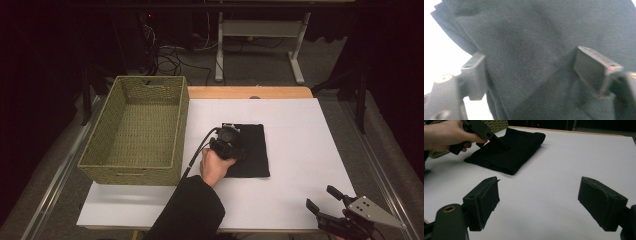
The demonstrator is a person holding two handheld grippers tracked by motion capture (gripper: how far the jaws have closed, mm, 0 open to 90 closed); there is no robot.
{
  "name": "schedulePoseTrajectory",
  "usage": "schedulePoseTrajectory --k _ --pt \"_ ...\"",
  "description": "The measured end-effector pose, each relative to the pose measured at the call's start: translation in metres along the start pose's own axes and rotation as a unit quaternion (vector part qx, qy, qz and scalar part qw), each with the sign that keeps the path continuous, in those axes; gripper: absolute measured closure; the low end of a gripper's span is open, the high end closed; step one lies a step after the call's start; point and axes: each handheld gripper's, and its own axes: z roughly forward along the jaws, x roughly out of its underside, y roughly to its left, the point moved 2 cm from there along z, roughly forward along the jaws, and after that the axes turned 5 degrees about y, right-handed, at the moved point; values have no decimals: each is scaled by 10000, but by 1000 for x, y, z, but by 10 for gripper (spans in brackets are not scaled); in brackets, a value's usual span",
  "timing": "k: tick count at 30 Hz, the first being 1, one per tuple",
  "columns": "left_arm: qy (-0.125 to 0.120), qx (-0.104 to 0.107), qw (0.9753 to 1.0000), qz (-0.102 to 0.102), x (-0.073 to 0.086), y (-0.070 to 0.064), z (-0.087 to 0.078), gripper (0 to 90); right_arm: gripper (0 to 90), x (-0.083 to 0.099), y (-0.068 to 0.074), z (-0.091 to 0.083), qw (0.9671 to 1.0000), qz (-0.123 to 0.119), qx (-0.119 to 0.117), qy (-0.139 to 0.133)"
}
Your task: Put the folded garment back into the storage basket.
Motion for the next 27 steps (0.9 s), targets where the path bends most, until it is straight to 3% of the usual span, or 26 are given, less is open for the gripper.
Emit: schedulePoseTrajectory --k 10,14,19,27 --pt "102 383 9991 131 -1 -5 -4 576 176 0 0 1 10000 22 -5 -2" --pt "163 409 9987 246 -2 -4 -7 639 176 0 0 1 10000 12 -13 -1" --pt "208 437 9986 190 -4 -4 -12 674 176 0 -1 0 10000 45 -20 -37" --pt "20 531 9980 332 -7 -8 -33 689 176 0 -1 -1 10000 14 -32 -33"
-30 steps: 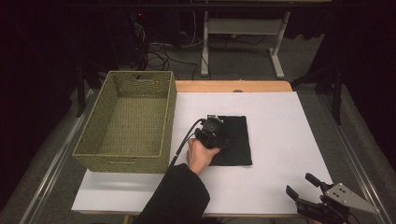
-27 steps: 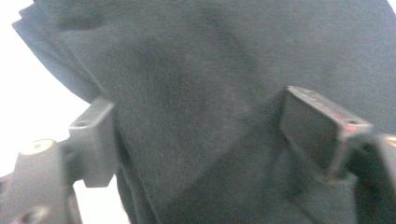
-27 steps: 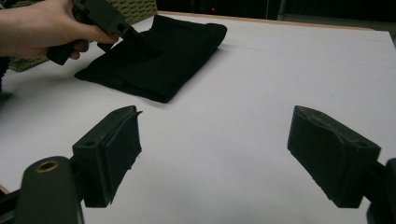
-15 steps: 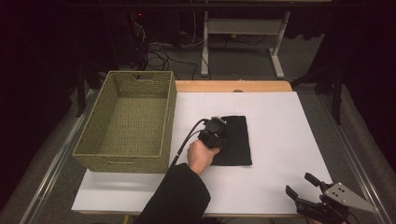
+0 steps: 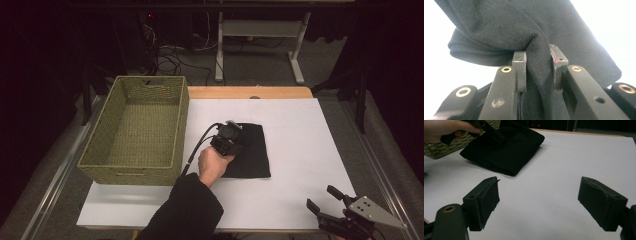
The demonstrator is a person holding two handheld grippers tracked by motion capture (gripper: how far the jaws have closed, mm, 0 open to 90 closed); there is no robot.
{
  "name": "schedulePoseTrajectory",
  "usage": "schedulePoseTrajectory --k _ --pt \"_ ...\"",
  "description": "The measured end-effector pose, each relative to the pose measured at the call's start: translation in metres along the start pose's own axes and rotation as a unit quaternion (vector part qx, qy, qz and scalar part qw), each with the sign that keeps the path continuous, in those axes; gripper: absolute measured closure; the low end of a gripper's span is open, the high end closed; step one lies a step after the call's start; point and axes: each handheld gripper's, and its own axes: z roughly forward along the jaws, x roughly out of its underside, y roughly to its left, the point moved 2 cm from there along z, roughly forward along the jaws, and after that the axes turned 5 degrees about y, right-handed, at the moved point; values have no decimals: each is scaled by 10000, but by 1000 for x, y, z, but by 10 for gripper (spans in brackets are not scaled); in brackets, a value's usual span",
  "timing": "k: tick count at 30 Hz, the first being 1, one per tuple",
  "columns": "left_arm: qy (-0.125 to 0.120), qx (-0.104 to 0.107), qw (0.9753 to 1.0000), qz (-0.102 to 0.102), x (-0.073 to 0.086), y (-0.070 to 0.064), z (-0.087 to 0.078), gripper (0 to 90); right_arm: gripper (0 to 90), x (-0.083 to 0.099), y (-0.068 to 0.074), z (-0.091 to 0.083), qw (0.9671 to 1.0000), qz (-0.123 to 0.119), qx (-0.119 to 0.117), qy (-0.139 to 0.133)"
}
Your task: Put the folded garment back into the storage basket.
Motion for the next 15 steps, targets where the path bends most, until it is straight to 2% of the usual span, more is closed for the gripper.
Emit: schedulePoseTrajectory --k 7,11,15 --pt "-93 41 9999 61 0 -2 -14 695 176 0 0 1 10000 15 14 2" --pt "-168 -60 9997 192 0 -4 -23 696 176 0 0 1 10000 17 11 9" --pt "-174 -50 9994 282 1 -8 -32 700 176 0 0 0 10000 6 2 8"
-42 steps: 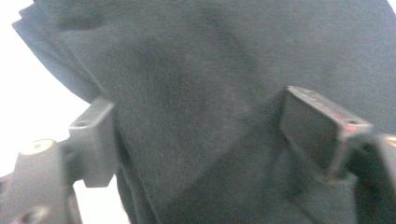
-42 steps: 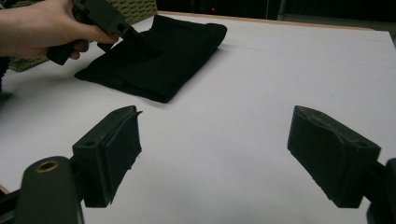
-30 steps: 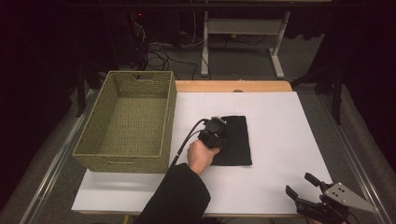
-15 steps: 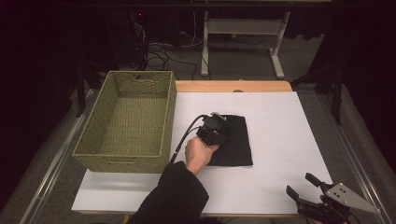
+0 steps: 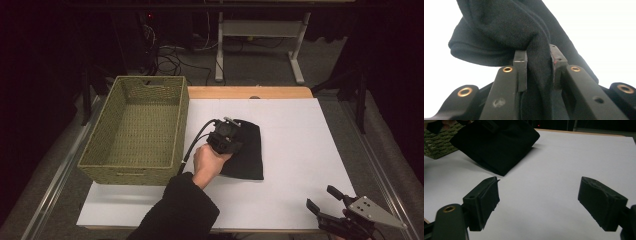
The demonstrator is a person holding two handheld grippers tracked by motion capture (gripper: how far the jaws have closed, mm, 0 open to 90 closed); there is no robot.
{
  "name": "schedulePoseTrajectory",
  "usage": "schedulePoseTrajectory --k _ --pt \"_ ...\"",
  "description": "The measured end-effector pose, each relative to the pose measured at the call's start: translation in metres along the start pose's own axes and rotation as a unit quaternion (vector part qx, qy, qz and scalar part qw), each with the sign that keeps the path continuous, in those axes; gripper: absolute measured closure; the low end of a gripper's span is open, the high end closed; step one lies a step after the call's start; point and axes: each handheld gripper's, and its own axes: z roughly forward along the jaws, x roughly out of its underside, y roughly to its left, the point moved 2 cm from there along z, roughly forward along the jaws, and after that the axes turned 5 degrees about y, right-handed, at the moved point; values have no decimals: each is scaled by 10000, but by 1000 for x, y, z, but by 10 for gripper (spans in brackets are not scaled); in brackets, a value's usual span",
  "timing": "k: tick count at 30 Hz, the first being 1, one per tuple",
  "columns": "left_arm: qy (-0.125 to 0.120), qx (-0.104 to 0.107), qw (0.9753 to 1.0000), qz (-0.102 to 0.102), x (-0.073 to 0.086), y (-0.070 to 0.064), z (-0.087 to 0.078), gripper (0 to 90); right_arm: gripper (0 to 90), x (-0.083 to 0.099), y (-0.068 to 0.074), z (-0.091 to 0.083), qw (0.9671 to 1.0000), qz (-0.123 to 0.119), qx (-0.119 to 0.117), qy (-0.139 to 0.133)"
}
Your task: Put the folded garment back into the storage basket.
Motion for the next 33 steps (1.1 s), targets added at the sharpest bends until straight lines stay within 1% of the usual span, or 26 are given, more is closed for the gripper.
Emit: schedulePoseTrajectory --k 5,9,14,15,19,20,26,30,33 --pt "0 -43 9999 104 0 -4 -12 705 176 0 0 0 10000 -7 4 1" --pt "-30 -76 9998 186 1 -4 -24 706 176 0 0 0 10000 4 -8 -2" --pt "-68 -52 9998 156 2 -1 -36 706 176 0 1 0 10000 -4 -14 28" --pt "-69 -56 9999 140 3 0 -41 707 176 0 1 0 10000 6 -1 25" --pt "-72 -83 9998 144 4 3 -47 706 176 0 0 0 10000 7 4 21" --pt "-92 -84 9998 132 4 5 -52 706 177 0 0 0 10000 4 4 23" --pt "-155 -129 9996 182 7 8 -66 706 176 0 0 0 10000 0 5 25" --pt "-221 -103 9996 143 9 12 -73 705 176 0 0 0 10000 13 6 30" --pt "-211 -106 9996 145 11 14 -76 705 176 0 1 0 10000 0 -3 34"
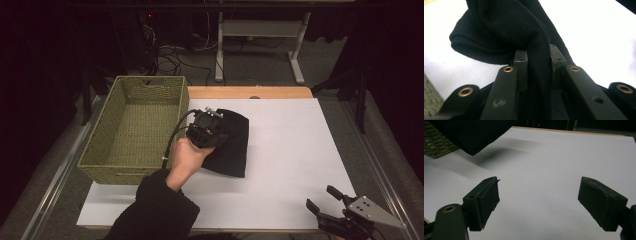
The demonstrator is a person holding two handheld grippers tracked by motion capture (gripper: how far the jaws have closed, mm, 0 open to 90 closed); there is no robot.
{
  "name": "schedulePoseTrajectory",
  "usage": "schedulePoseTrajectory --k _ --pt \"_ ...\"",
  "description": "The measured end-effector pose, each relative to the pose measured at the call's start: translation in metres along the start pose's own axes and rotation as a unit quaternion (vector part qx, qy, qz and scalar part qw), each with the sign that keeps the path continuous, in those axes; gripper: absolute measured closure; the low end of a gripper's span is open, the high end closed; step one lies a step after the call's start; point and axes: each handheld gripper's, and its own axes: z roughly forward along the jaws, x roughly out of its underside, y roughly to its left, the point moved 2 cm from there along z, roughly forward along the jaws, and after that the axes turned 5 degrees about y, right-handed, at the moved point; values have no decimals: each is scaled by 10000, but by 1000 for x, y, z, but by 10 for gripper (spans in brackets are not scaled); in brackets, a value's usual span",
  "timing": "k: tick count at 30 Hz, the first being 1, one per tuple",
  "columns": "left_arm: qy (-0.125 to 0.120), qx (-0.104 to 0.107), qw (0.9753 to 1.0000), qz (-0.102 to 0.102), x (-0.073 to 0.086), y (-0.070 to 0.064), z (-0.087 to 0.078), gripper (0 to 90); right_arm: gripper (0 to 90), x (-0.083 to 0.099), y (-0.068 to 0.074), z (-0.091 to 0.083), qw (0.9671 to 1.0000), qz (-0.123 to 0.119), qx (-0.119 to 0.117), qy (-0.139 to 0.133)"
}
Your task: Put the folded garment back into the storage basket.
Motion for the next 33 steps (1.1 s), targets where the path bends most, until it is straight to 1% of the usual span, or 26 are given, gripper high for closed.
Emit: schedulePoseTrajectory --k 3,4,7,8,9,10,12,16,19,25,27,32,33 --pt "-47 -11 10000 -17 3 4 -7 705 176 0 0 0 10000 17 13 -5" --pt "-47 -11 10000 -17 3 4 -7 705 176 0 0 0 10000 17 13 -5" --pt "-112 -2 9999 -78 5 10 -14 705 176 0 0 0 10000 2 12 8" --pt "-112 -2 9999 -78 5 10 -14 705 176 0 0 0 10000 4 15 7" --pt "-135 -11 9999 -95 6 12 -19 705 176 0 0 0 10000 3 16 5" --pt "-135 -11 9999 -95 6 12 -19 705 176 0 0 0 10000 3 16 5" --pt "-210 -16 9997 -126 8 15 -25 705 176 0 0 0 10000 15 19 -2" --pt "-266 1 9995 -174 10 20 -32 705 176 0 0 0 10000 3 19 4" --pt "-318 3 9993 -202 12 23 -36 704 176 0 -1 0 10000 23 31 -1" --pt "-324 -28 9993 -184 15 27 -41 704 177 0 -1 0 10000 29 41 0" --pt "-378 -39 9991 -213 17 30 -44 704 177 0 -1 0 10000 27 39 -3" --pt "-415 -53 9988 -259 18 34 -50 705 177 0 -1 0 10000 20 39 6" --pt "-452 -58 9986 -278 20 36 -53 705 177 0 -1 0 10000 18 39 3"
